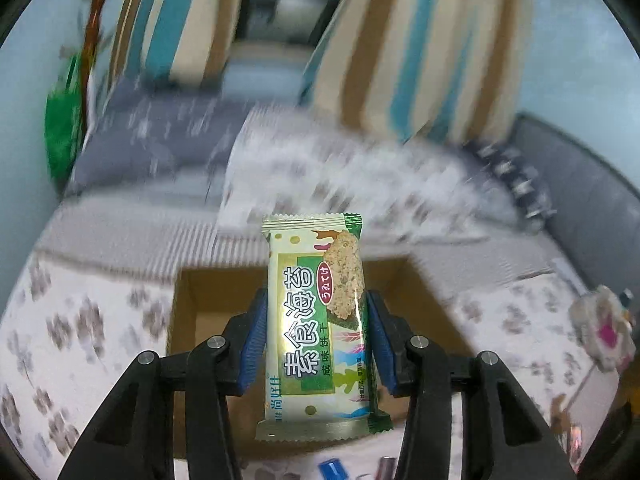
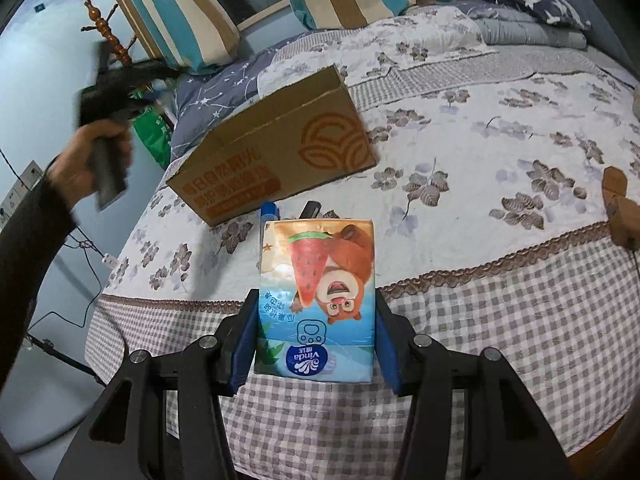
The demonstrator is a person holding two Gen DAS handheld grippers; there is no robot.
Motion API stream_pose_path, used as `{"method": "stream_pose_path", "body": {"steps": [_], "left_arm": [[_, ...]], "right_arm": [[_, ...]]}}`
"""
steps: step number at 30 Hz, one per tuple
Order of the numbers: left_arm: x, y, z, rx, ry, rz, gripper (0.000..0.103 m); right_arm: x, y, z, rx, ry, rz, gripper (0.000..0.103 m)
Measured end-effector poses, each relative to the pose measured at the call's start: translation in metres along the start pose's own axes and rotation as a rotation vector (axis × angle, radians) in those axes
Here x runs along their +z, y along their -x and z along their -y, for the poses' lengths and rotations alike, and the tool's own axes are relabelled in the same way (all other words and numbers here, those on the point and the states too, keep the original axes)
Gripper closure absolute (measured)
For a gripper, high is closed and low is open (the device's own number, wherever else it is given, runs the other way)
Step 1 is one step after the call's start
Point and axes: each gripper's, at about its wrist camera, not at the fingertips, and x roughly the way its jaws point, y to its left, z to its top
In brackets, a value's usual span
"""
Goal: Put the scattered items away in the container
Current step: 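Carry the snack bar packet into the box and open the left tool, then carry the tissue pack into the box and open the right tool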
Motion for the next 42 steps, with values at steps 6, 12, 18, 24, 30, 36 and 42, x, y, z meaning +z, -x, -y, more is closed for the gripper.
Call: {"method": "stream_pose_path", "body": {"steps": [6, 12, 18, 24, 30, 36, 42], "left_arm": [[-0.014, -0.101, -0.024, 0.118, 0.076, -0.316, 0.057], [-0.027, -0.136, -0.035, 0.15, 0.114, -0.437, 0.056], [-0.023, -0.119, -0.04, 0.156, 0.151, -0.389, 0.03], [-0.036, -0.04, -0.038, 0.016, 0.153, -0.144, 0.03], [-0.093, 0.073, -0.034, -0.122, 0.113, 0.113, 0.03], [-0.2, 0.149, -0.035, -0.146, 0.075, 0.188, 0.03], [-0.282, 0.18, -0.044, -0.149, 0.131, 0.122, 0.031]], "right_arm": [[0.001, -0.008, 0.008, -0.006, -0.015, -0.014, 0.0], [0.0, -0.012, 0.015, -0.025, -0.027, -0.027, 0.0], [0.001, -0.009, 0.01, -0.022, -0.021, -0.019, 0.0], [0.003, 0.003, 0.0, -0.017, -0.006, -0.003, 0.0], [0.007, 0.022, -0.023, -0.007, 0.033, 0.037, 0.0], [0.009, 0.037, -0.056, 0.013, 0.096, 0.067, 0.0], [0.027, 0.039, -0.082, 0.026, 0.152, 0.092, 0.0]]}}
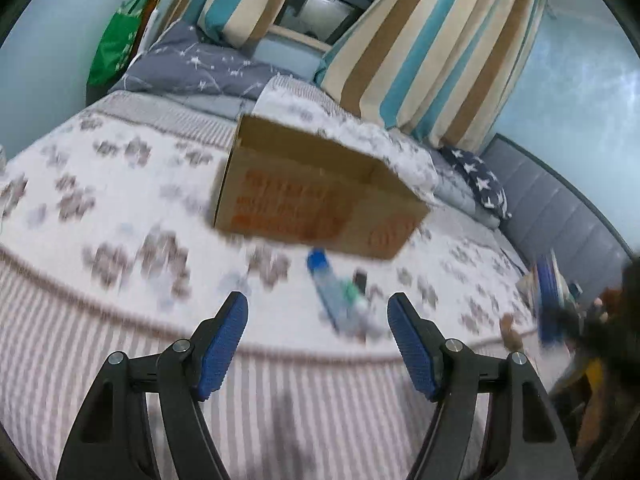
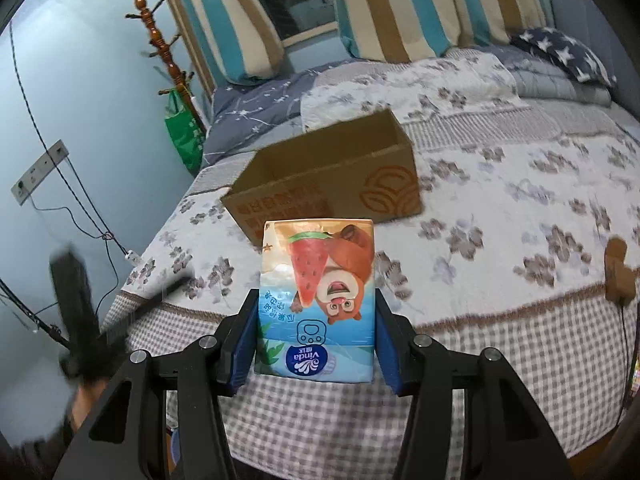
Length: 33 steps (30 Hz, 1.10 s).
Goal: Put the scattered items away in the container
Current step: 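Carry the tissue pack into the box and open the right tool, then grasp the blue-capped glue stick with the left tool while the right withdraws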
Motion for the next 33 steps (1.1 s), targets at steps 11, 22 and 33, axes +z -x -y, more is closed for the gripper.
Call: {"method": "stream_pose_path", "body": {"steps": [11, 22, 33], "left_arm": [[-0.013, 0.028, 0.008, -0.055, -0.014, 0.042, 0.03], [-0.021, -0.001, -0.004, -0.087, 0.035, -0.023, 0.03], [-0.019, -0.003, -0.022, -0.04, 0.051, -0.055, 0.031]], "right_arm": [[0.137, -0.061, -0.016, 0.024, 0.061, 0.134, 0.0], [0.226, -0.279, 0.004, -0.07, -0.019, -0.207, 0.0], [0.193, -0.345, 0.014, -0.143, -0.032, -0.378, 0.0]]}}
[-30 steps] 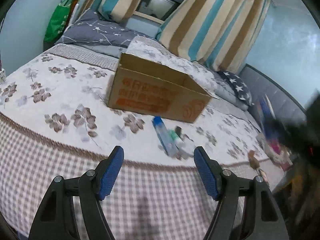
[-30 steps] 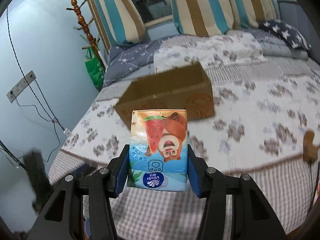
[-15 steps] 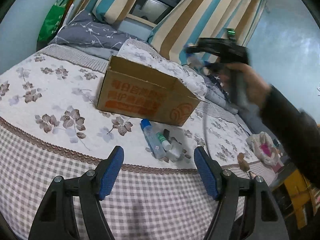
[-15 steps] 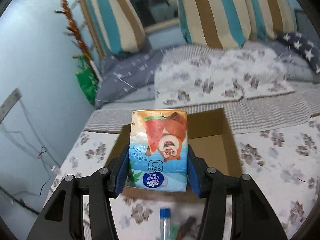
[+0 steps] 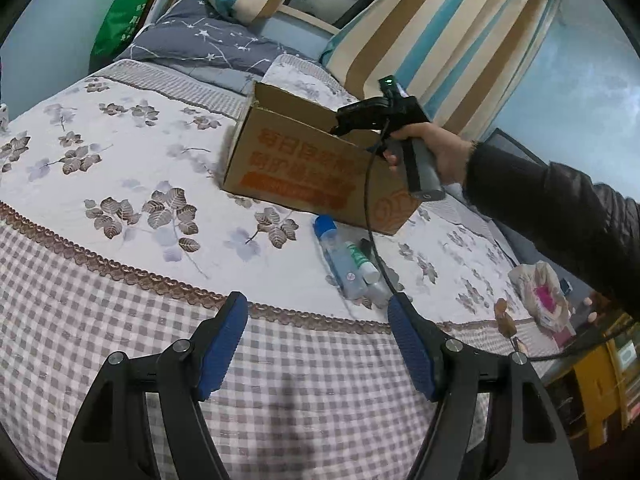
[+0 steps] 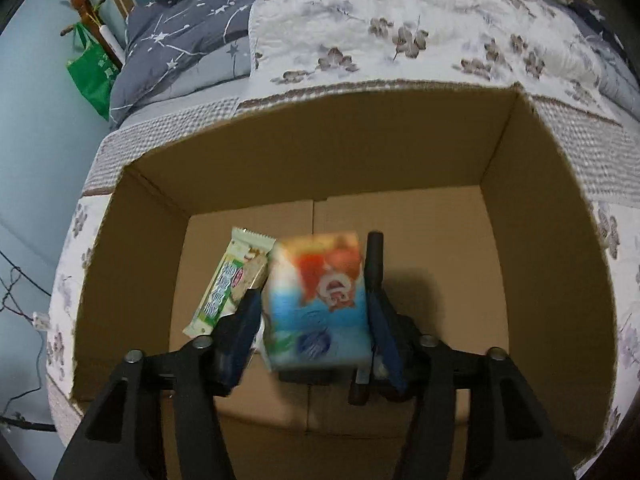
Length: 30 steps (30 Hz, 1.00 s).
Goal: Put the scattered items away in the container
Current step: 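Grasp the blue-capped glue stick with the left tool while the right withdraws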
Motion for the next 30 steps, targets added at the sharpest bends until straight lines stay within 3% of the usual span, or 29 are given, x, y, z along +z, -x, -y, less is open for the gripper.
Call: {"method": "stream_pose_path", "body": {"steps": [4, 7, 10, 13, 19, 21, 24, 28, 30], "left_arm": [[0.001, 0.003, 0.013, -0.008, -0.027, -0.003, 0.03], [0.002, 0.0, 0.022, -0.016, -0.033, -0.009, 0.03], [0.005, -0.014, 0.031, -0.008, -0.044, -0.03, 0.03], [0.012, -0.042, 0.038, 0.008, -0.034, -0.069, 0.03], [0.03, -0.117, 0.046, 0.054, 0.013, -0.134, 0.032], [0.036, -0.144, 0.047, 0.097, 0.02, -0.163, 0.039], [0.044, -0.184, 0.047, 0.155, 0.03, -0.218, 0.05], [0.047, -0.225, 0.046, 0.242, 0.041, -0.274, 0.057], [0.047, -0.237, 0.046, 0.273, 0.036, -0.297, 0.067]], "right_arm": [[-0.012, 0.049, 0.003, 0.049, 0.011, 0.094, 0.0], [-0.044, 0.109, 0.008, 0.1, 0.049, 0.192, 0.0], [-0.101, 0.17, 0.023, 0.088, 0.093, 0.293, 0.0], [-0.176, 0.209, 0.054, 0.045, 0.067, 0.329, 0.0], [-0.298, 0.223, 0.108, -0.026, -0.085, 0.28, 0.0], [-0.322, 0.223, 0.118, -0.029, -0.129, 0.267, 0.0], [-0.351, 0.221, 0.129, -0.015, -0.171, 0.233, 0.0], [-0.368, 0.215, 0.137, 0.017, -0.215, 0.206, 0.0], [-0.368, 0.211, 0.141, 0.025, -0.231, 0.2, 0.0]]}}
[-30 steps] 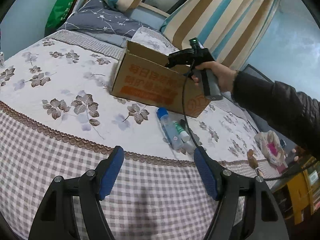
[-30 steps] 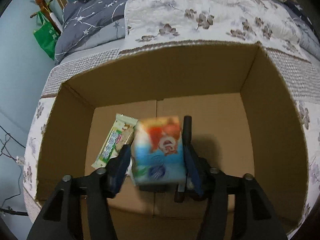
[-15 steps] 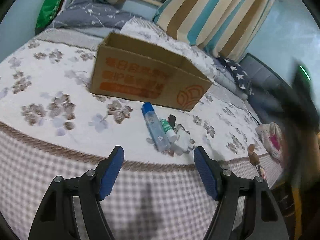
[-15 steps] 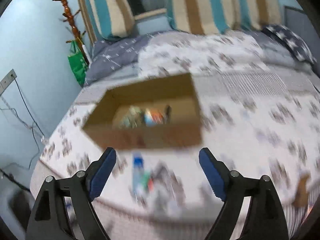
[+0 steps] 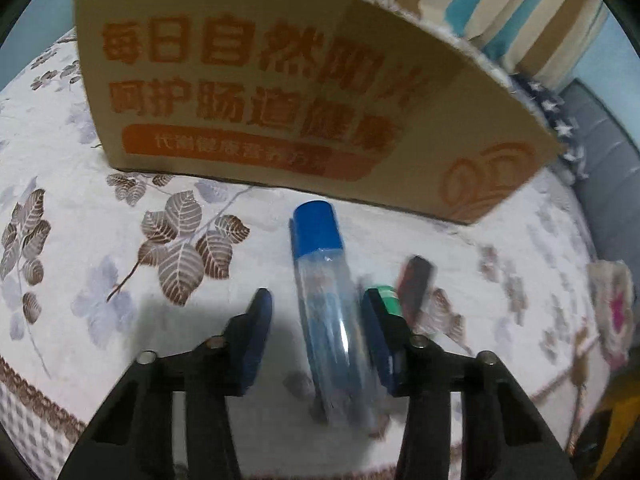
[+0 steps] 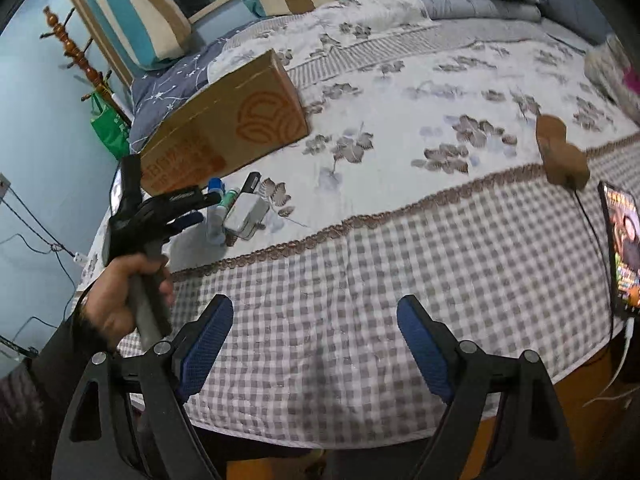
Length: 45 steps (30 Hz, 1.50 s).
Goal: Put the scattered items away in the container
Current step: 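Grasp the blue-capped glue stick with the left tool while the right withdraws, then grasp the white charger with the right tool, then carry the glue stick into the box and open the left tool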
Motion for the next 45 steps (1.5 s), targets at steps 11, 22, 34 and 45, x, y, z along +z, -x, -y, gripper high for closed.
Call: {"method": "stream_pose_path", "body": {"steps": [11, 22, 34, 45], "left_arm": [[-0.019, 0.019, 0.0, -0.012, -0.17, 0.06, 0.078], [-0.06, 0.149, -0.021, -0.172, -0.199, 0.291, 0.078], [-0.094, 0.211, -0.046, -0.253, -0.201, 0.304, 0.078], [-0.082, 0.199, -0.052, -0.262, -0.165, 0.293, 0.078]], "right_arm": [[0.005, -0.015, -0.007, 0.036, 0.005, -0.007, 0.0], [0.017, -0.058, -0.043, 0.042, 0.044, -0.043, 0.0], [0.056, -0.172, -0.118, -0.05, 0.591, -0.058, 0.0], [0.067, -0.214, -0.122, 0.086, 0.797, -0.19, 0.0]]}}
